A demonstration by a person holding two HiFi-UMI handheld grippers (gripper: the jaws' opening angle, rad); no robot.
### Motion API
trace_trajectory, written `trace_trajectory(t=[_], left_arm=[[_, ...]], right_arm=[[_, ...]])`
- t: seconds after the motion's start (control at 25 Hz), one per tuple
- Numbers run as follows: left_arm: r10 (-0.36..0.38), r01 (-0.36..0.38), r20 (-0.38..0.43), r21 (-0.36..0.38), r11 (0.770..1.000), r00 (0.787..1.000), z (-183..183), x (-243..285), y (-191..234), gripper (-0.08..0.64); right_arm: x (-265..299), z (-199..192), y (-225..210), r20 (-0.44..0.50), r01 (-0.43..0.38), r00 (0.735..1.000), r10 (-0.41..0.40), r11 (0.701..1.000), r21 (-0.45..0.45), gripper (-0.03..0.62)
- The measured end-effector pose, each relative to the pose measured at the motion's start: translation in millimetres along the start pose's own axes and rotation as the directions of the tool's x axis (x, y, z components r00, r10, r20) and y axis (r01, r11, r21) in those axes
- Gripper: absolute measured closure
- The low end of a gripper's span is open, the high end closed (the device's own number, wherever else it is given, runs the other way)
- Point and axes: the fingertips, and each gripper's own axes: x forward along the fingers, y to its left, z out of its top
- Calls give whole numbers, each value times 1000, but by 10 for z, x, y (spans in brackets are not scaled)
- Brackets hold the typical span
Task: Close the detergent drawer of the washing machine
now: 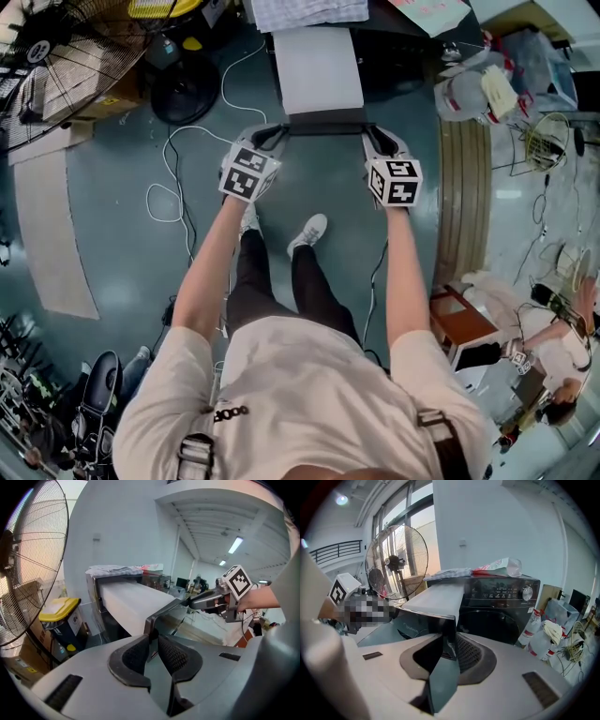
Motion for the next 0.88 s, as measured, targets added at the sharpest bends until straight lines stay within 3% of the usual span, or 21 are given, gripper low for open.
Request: trace_trajectory(t=[0.32,0.68,0.88], left_arm=[[3,-3,2,-15,1000,1000,70,49,27,488],[74,-76,-23,-62,995,997,98,43,24,488],[143,-141,1,-116,983,990,144,58,97,488]], right_arm=[[36,64,-65,0,-40,999,40,999,-17,515],[14,105,-81,-7,-90,996,90,996,-19,517],[53,198,-89,-8,-107,994,107,993,-52,517]])
